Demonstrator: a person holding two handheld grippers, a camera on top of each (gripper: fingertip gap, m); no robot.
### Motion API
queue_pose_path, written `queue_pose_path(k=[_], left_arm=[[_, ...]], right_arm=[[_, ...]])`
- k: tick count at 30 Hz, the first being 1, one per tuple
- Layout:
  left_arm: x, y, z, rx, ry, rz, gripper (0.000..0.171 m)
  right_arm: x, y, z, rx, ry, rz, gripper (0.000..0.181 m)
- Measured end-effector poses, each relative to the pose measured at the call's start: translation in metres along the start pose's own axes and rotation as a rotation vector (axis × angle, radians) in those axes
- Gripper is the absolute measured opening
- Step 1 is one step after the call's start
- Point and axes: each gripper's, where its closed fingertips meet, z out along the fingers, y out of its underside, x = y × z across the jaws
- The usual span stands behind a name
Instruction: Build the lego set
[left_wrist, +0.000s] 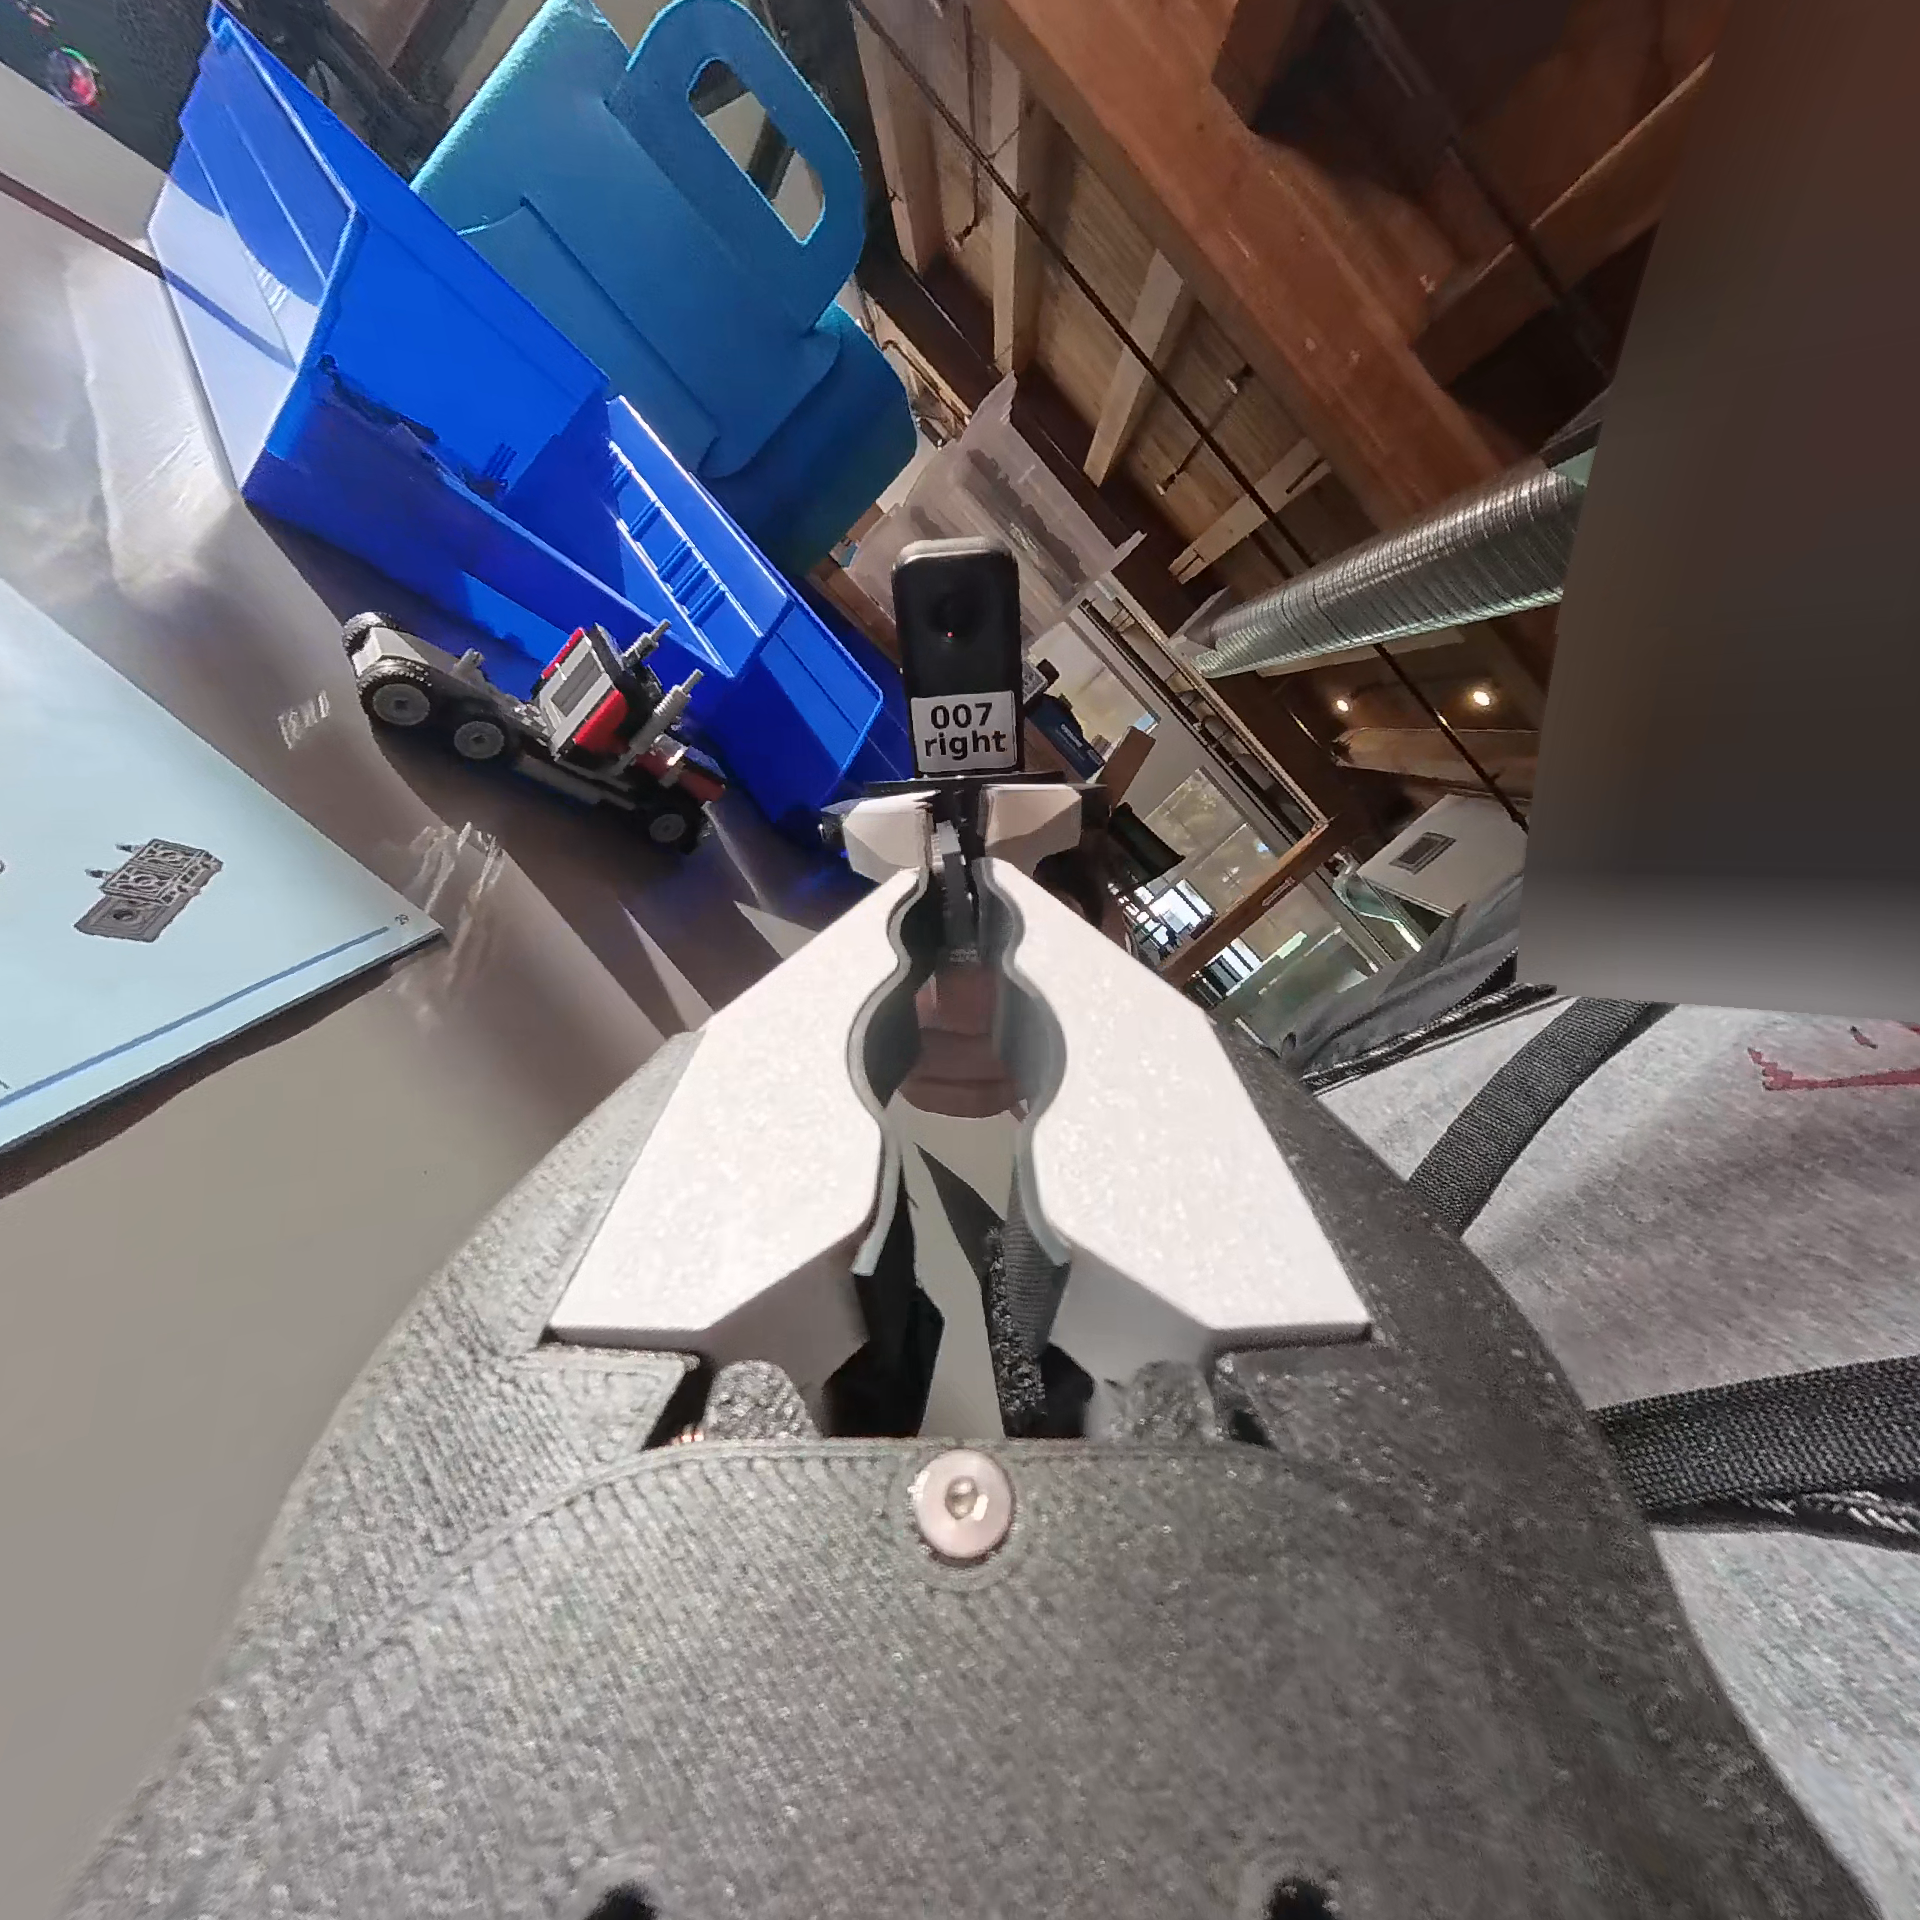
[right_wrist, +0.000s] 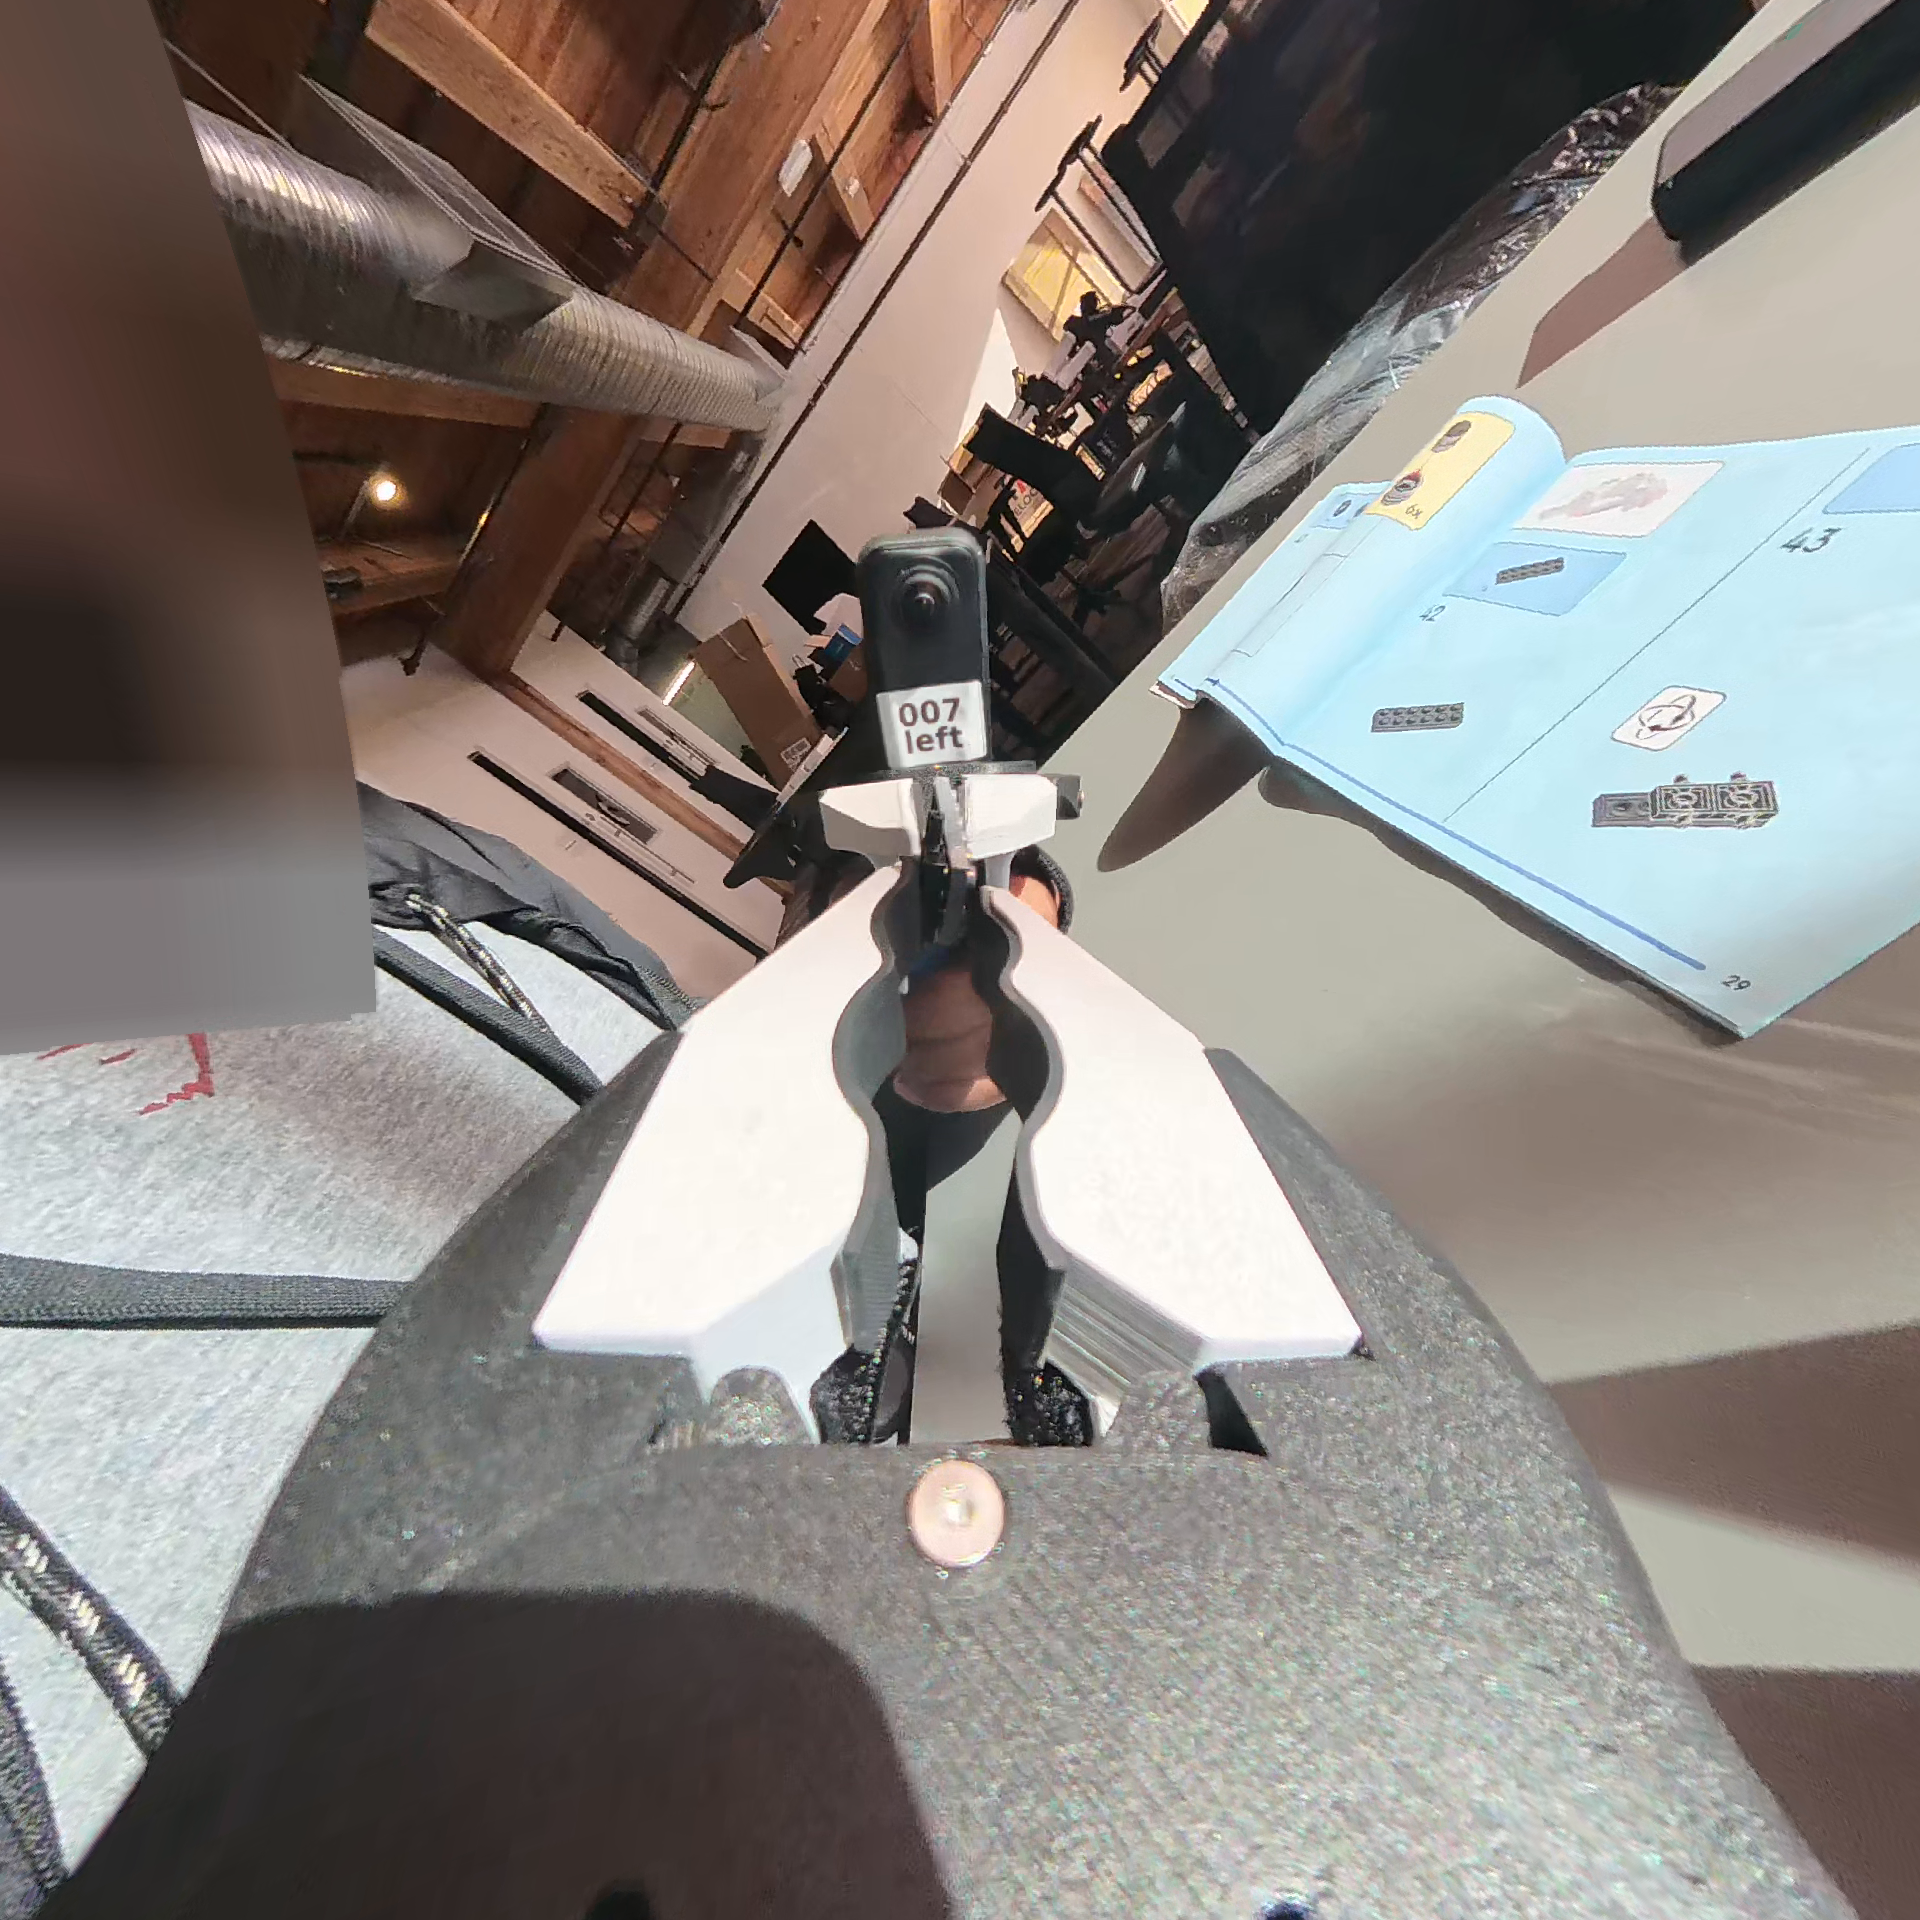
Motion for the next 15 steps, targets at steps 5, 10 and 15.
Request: queue_pose_path(k=[5,10,15], left_arm=[[0.008,-0.004,-0.002,-0.016,0.112,-0.041,0.009],[0.003,-0.009,-0.001,-0.054,0.11,0.047,0.03],[0.003,-0.011,0.006,-0.101,0.108,0.187,0.024]], right_arm=[[-0.007,-0.004,0.003,0.0,0.016,-0.145,0.01],[-0.006,-0.011,0.006,-0.041,0.091,-0.37,0.011],[-0.013,-0.015,0.007,-0.065,0.095,-0.55,0.011]])
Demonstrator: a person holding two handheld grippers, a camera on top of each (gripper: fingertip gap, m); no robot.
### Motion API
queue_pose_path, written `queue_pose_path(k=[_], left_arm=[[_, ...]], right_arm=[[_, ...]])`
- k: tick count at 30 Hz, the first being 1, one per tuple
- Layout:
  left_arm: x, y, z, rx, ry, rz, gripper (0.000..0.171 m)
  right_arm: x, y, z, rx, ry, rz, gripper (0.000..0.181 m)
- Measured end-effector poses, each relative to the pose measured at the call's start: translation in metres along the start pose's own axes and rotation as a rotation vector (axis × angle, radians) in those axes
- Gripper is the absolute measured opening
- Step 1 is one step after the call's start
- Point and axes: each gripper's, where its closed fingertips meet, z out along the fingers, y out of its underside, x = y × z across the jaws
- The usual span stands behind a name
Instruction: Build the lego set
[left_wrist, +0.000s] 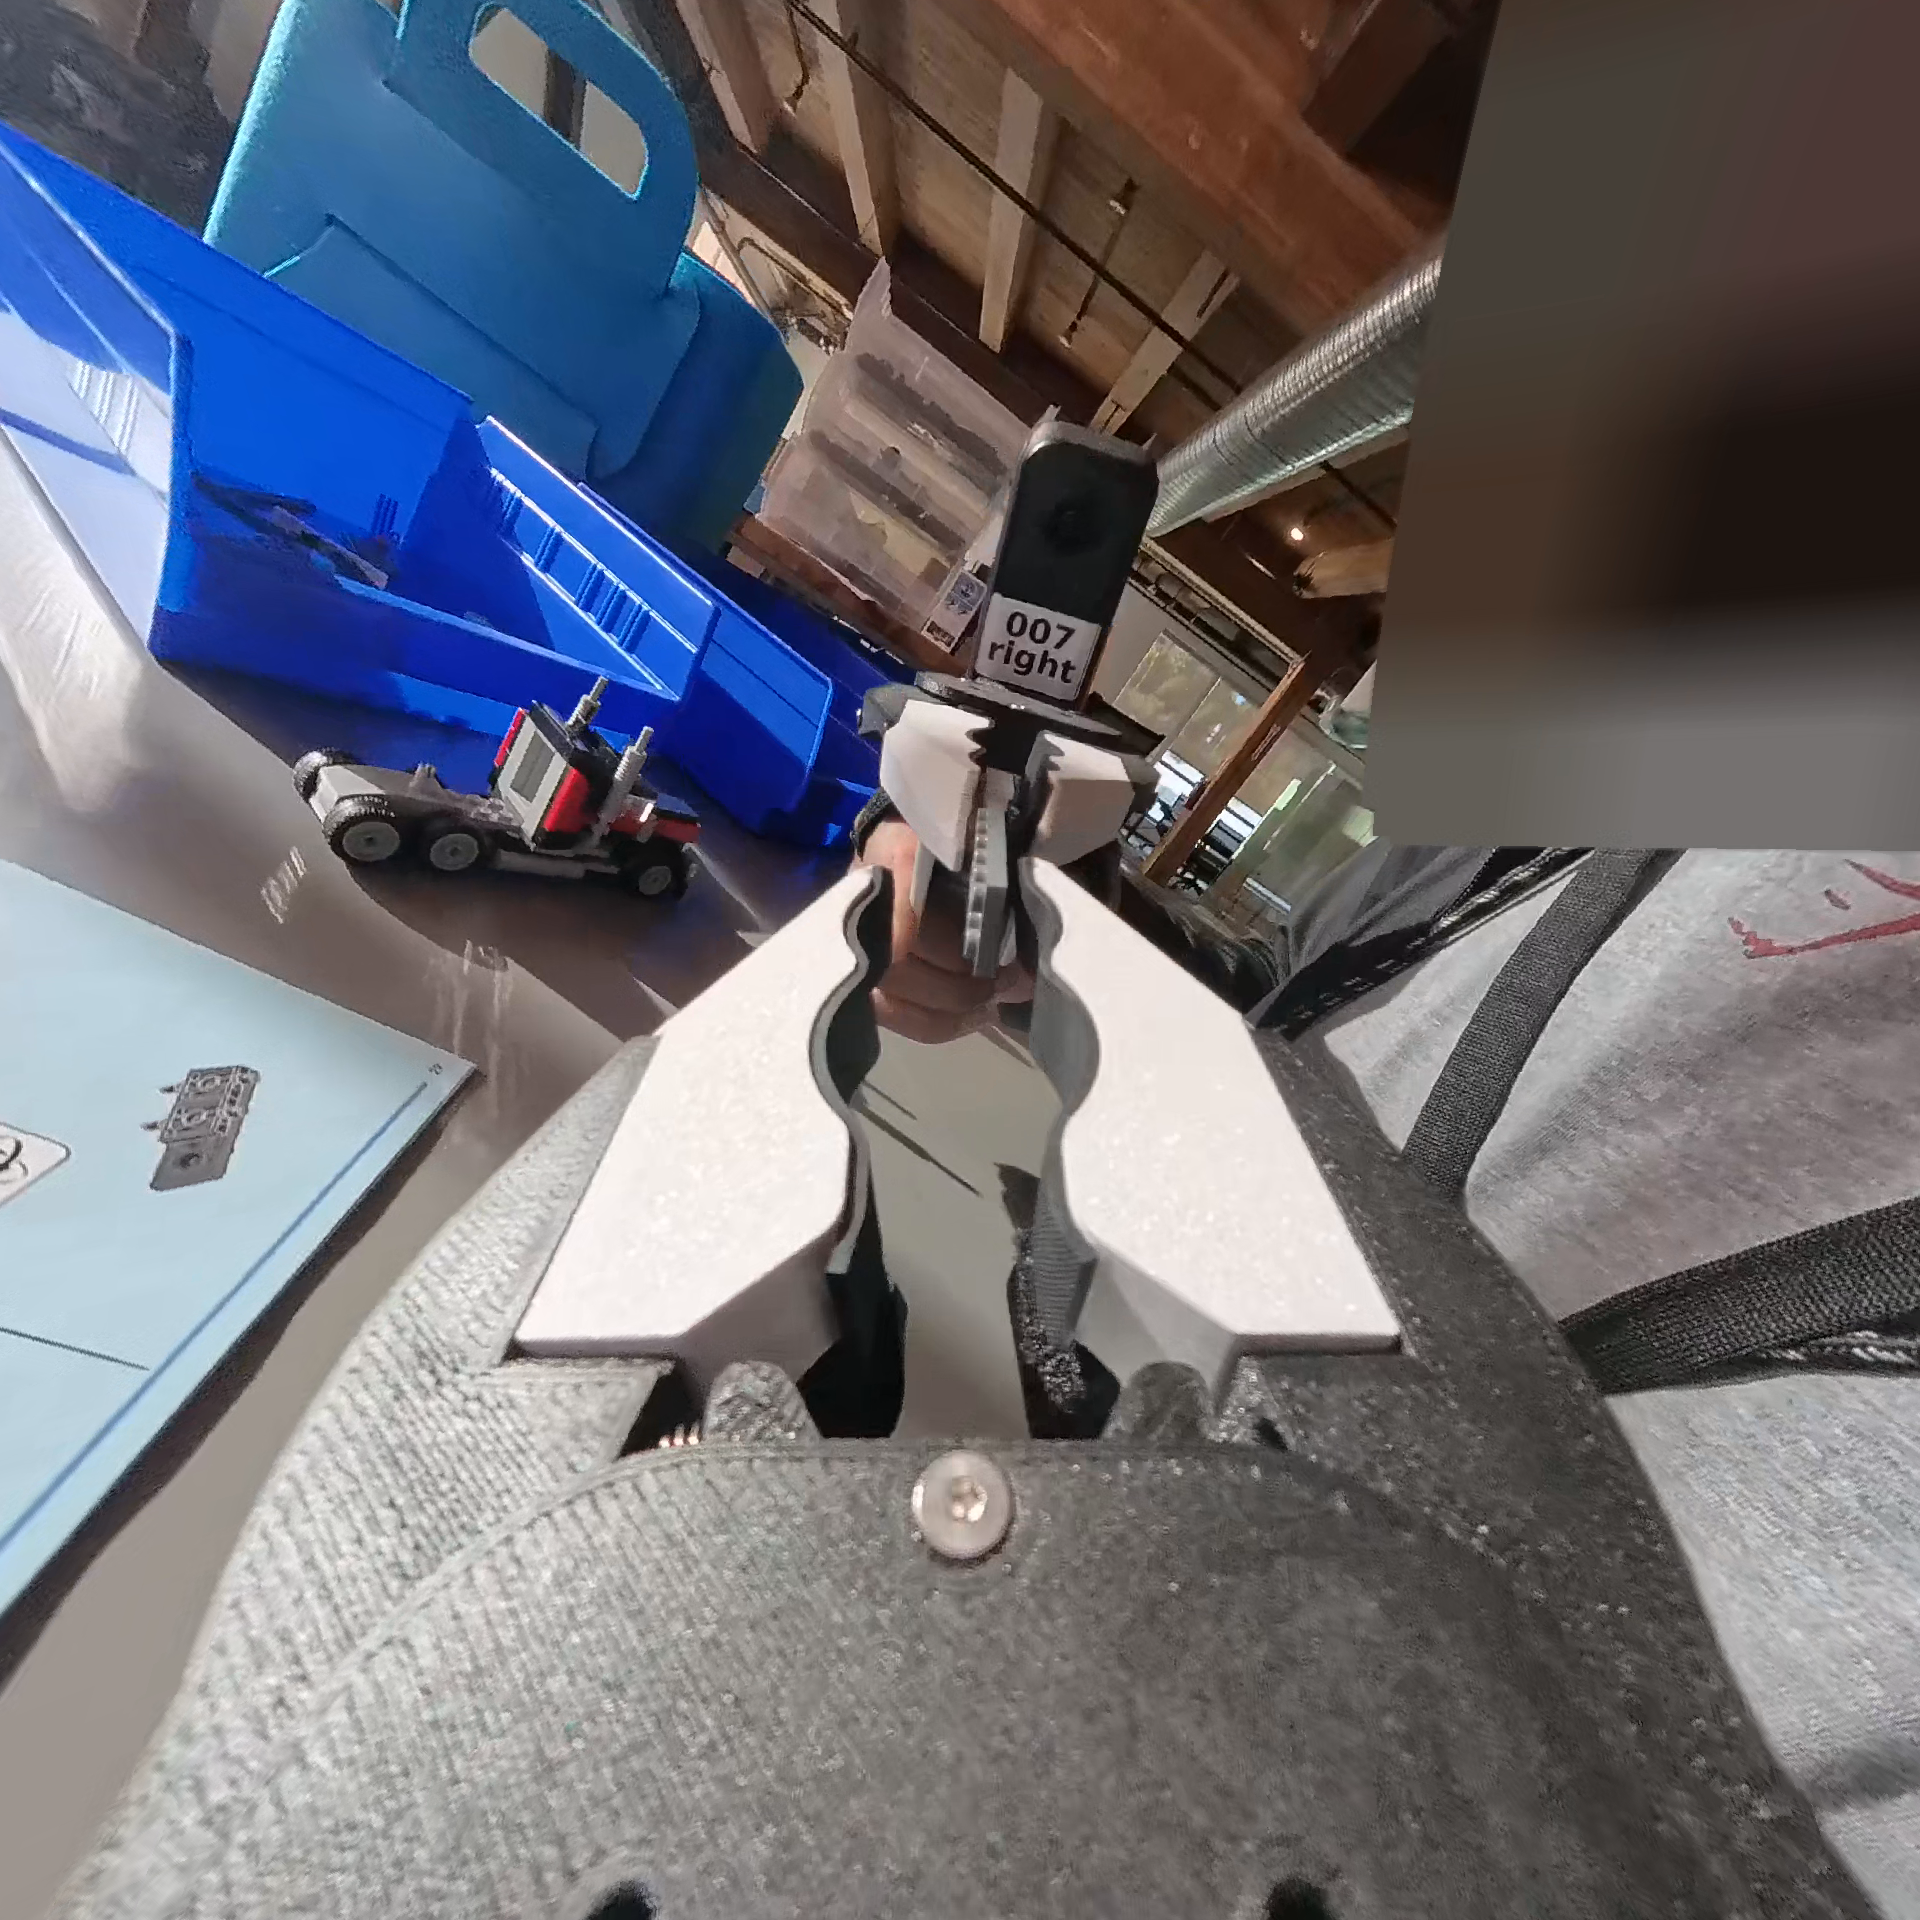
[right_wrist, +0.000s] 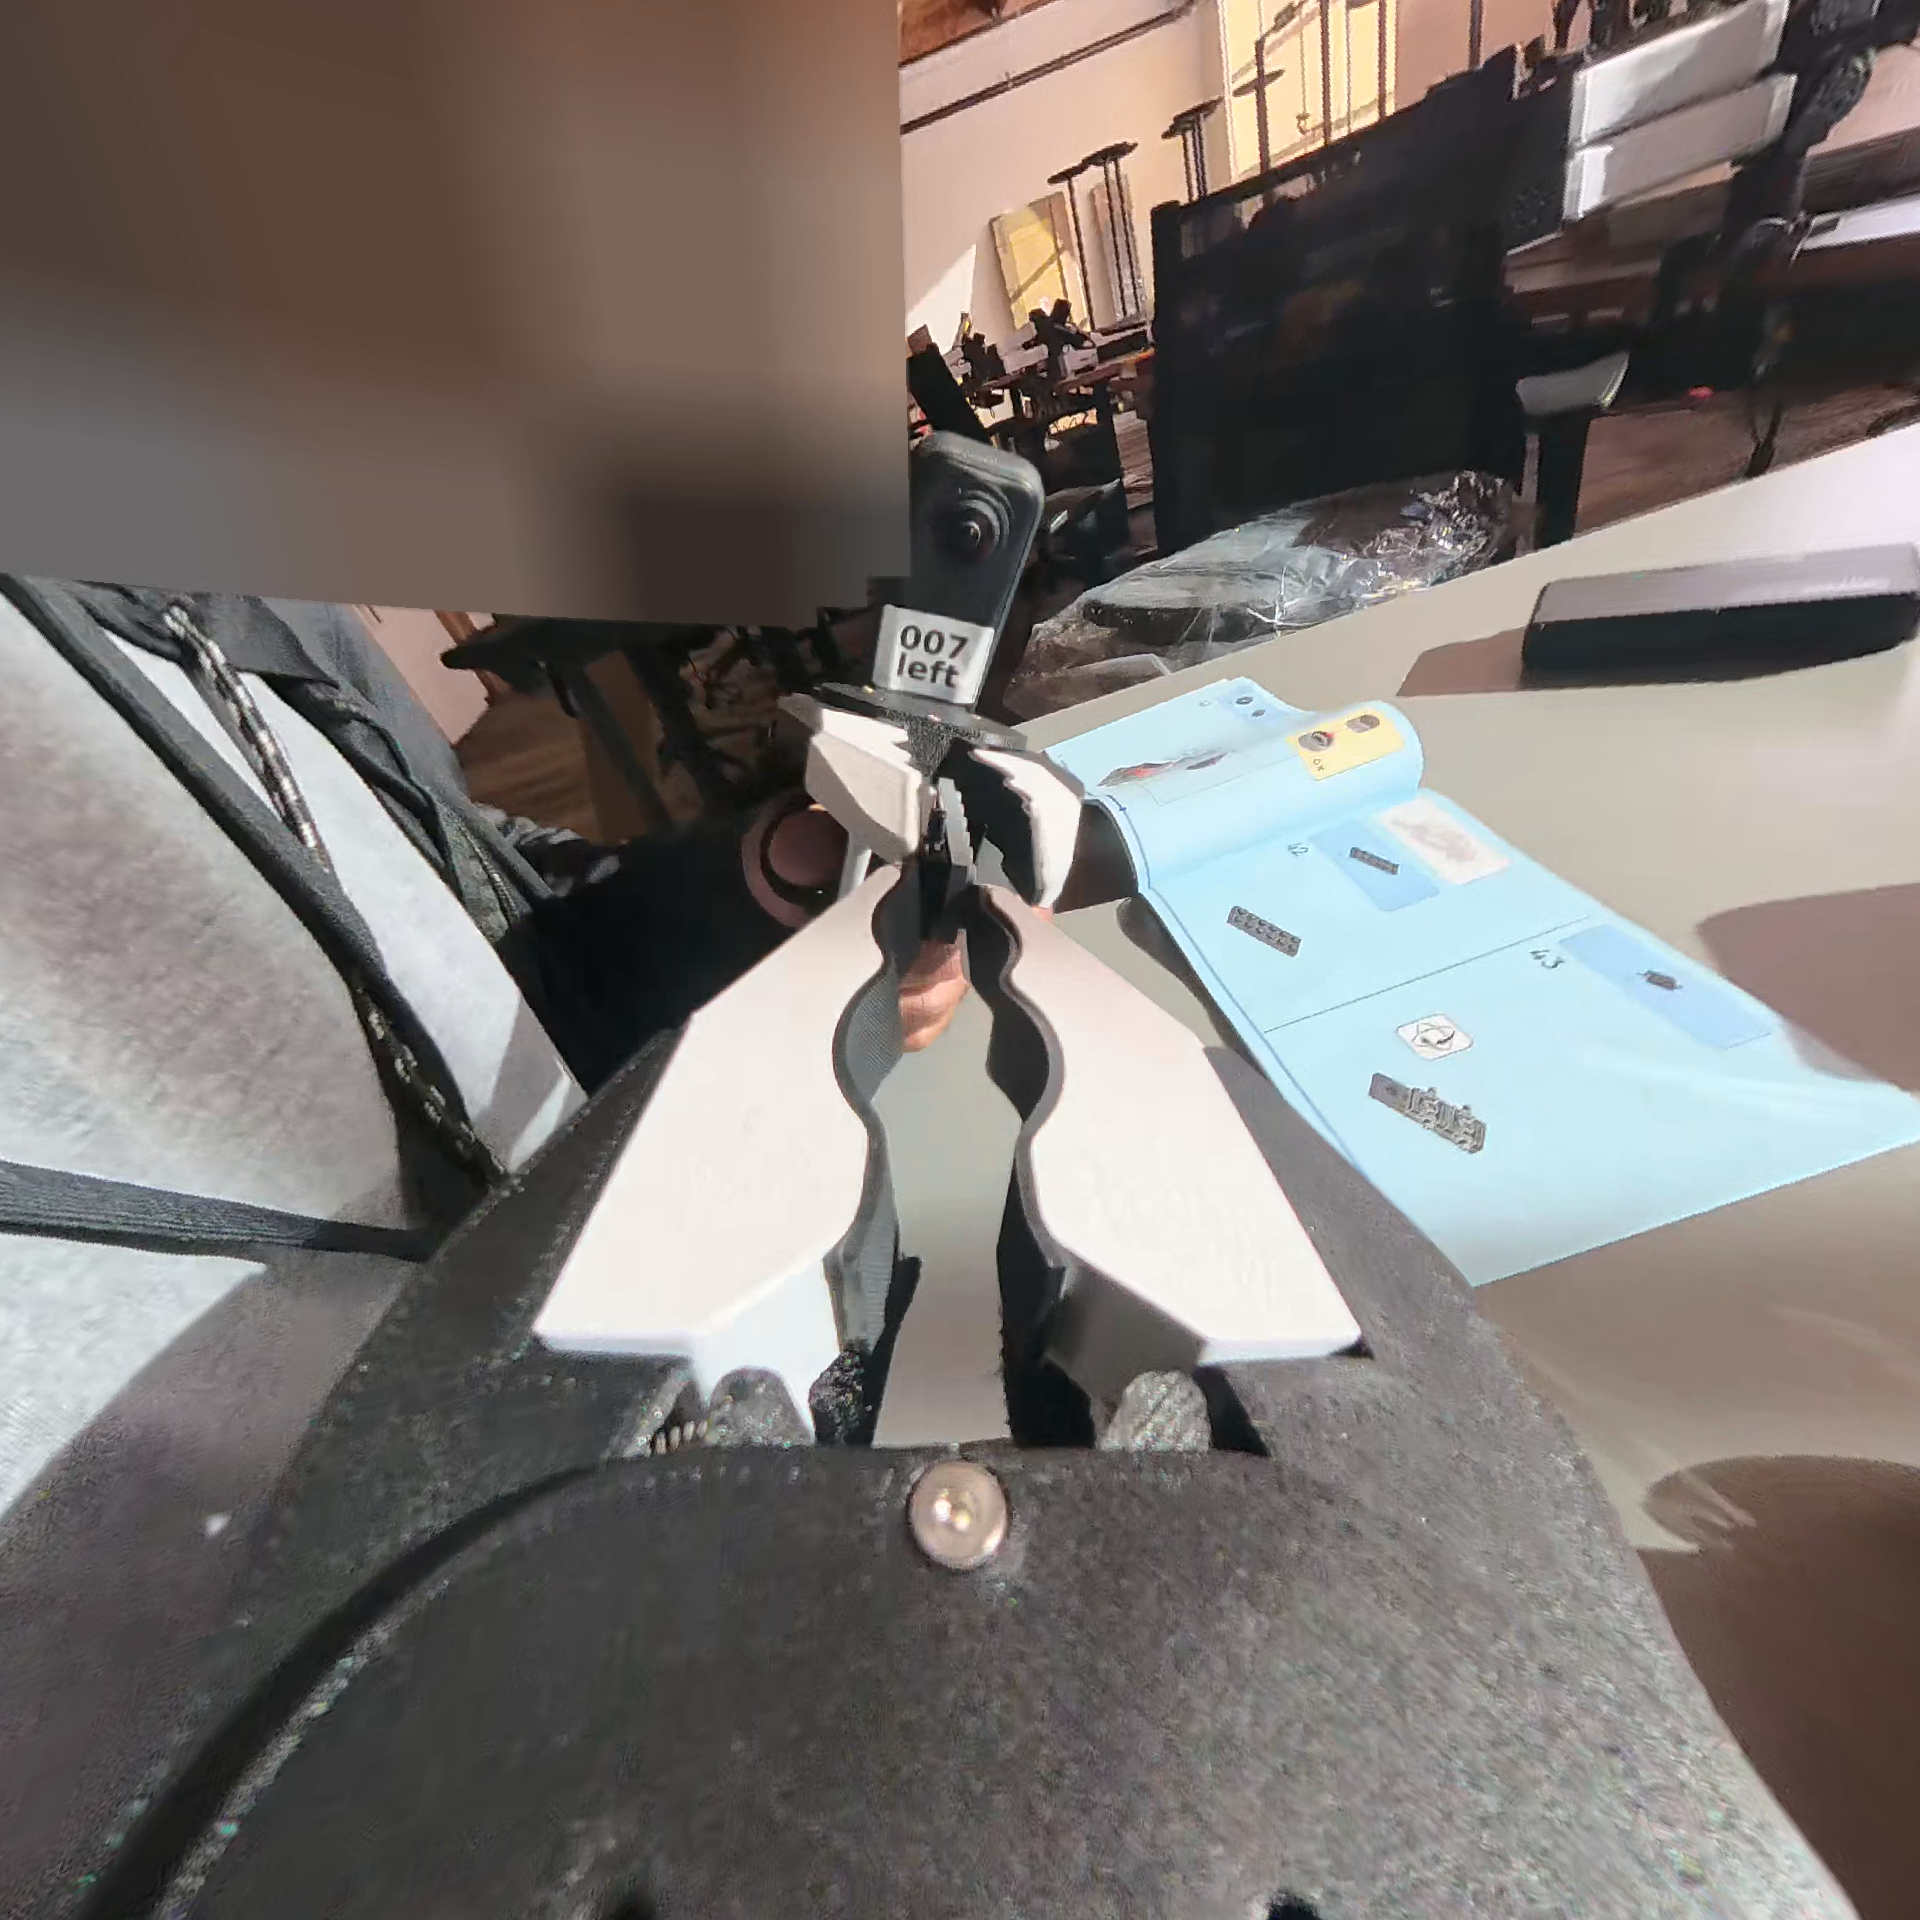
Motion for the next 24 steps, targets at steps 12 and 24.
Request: queue_pose_path(k=[12,24], left_arm=[[0.004,-0.002,0.007,-0.02,0.065,0.117,0.012],[-0.003,-0.009,0.012,-0.027,0.045,0.252,0.01]], right_arm=[[0.002,0.002,0.0,-0.024,-0.012,-0.096,0.012],[0.01,-0.006,-0.005,0.011,-0.071,-0.066,0.013]])
